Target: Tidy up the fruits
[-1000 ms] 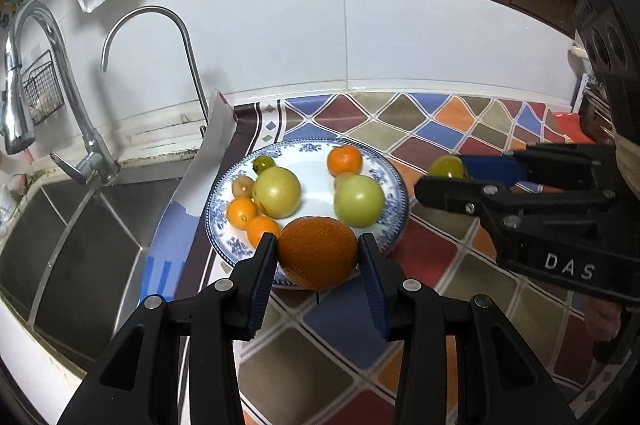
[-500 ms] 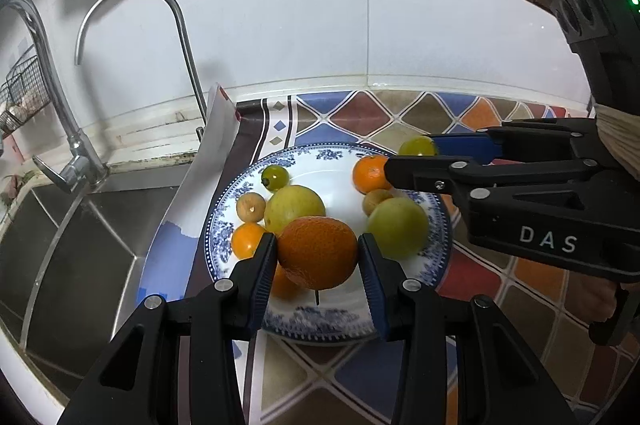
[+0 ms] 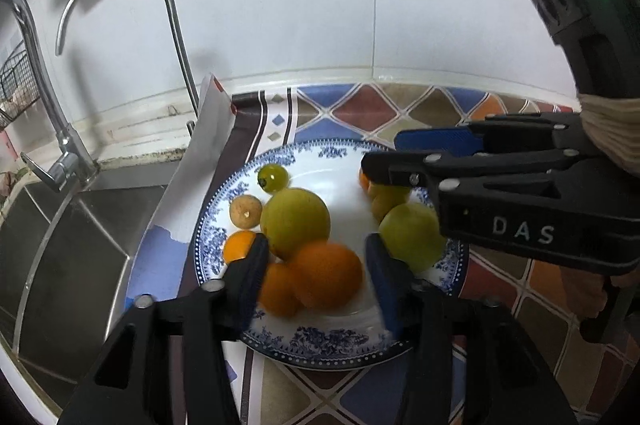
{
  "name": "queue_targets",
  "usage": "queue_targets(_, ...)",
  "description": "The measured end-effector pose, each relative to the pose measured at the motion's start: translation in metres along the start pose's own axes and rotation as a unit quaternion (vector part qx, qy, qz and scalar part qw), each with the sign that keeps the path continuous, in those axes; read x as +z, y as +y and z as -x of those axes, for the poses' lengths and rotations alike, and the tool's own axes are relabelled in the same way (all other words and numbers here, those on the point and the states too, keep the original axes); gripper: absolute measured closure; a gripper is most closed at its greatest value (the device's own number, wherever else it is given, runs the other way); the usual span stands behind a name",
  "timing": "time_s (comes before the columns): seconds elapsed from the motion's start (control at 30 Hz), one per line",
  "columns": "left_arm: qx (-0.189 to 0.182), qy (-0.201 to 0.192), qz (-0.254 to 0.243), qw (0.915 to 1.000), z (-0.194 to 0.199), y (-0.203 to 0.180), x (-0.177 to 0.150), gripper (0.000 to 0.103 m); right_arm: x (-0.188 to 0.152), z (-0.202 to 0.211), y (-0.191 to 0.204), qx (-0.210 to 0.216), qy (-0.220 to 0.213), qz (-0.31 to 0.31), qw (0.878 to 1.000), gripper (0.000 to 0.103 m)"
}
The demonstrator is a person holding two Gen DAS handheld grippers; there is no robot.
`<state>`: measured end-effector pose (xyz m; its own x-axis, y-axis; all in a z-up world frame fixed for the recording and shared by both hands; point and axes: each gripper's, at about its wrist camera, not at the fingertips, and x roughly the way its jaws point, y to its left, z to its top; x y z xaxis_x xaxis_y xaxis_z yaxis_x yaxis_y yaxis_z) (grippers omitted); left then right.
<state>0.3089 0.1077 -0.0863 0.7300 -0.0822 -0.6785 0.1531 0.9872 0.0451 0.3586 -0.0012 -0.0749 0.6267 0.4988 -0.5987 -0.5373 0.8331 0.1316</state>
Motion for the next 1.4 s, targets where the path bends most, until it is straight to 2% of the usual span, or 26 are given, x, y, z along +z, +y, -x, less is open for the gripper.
queue_targets(0.07, 0.008, -0.010, 0.001, 0.9999, 0.005, 0.001, 0.001, 0.047, 0.001, 0.002, -0.001, -0.002, -0.001, -0.006, 1.000, 0.063)
queue_targets(0.3, 0.028, -0.031, 0.016, 0.9990, 0.033, 0.003, -0.001, 0.042, -0.009, 0.032, 0.000, -0.038, -0.022, -0.015, 0.999, 0.061)
queue_targets(0.43, 0.034, -0.044, 0.016, 0.9984, 0.051, -0.003, -0.003, 0.039, -0.022, 0.059, 0.001, -0.081, -0.034, -0.028, 0.996, 0.048)
queue_targets(0.63, 0.036, -0.067, 0.012, 0.9970, 0.082, -0.015, -0.007, 0.025, -0.041, 0.102, 0.004, -0.122, -0.052, -0.052, 0.990, 0.036)
queue_targets(0.77, 0.044, -0.084, 0.002, 0.9955, 0.102, -0.026, -0.011, 0.015, -0.057, 0.128, 0.008, -0.153, -0.060, -0.068, 0.984, 0.032)
queue_targets(0.9, 0.057, -0.098, -0.007, 0.9935, 0.123, -0.035, -0.017, 0.012, -0.070, 0.154, 0.015, -0.180, -0.070, -0.073, 0.978, 0.024)
queue_targets(0.97, 0.061, -0.107, -0.008, 0.9924, 0.134, -0.039, -0.020, 0.006, -0.076, 0.169, 0.020, -0.191, -0.074, -0.081, 0.975, 0.023)
queue_targets(1.03, 0.063, -0.115, -0.008, 0.9913, 0.146, -0.041, -0.023, 0.005, -0.081, 0.182, 0.025, -0.206, -0.083, -0.082, 0.972, 0.016)
queue_targets(1.4, 0.055, -0.150, -0.009, 0.9871, 0.195, -0.060, -0.038, 0.000, -0.114, 0.233, 0.048, -0.255, -0.096, -0.099, 0.957, 0.014)
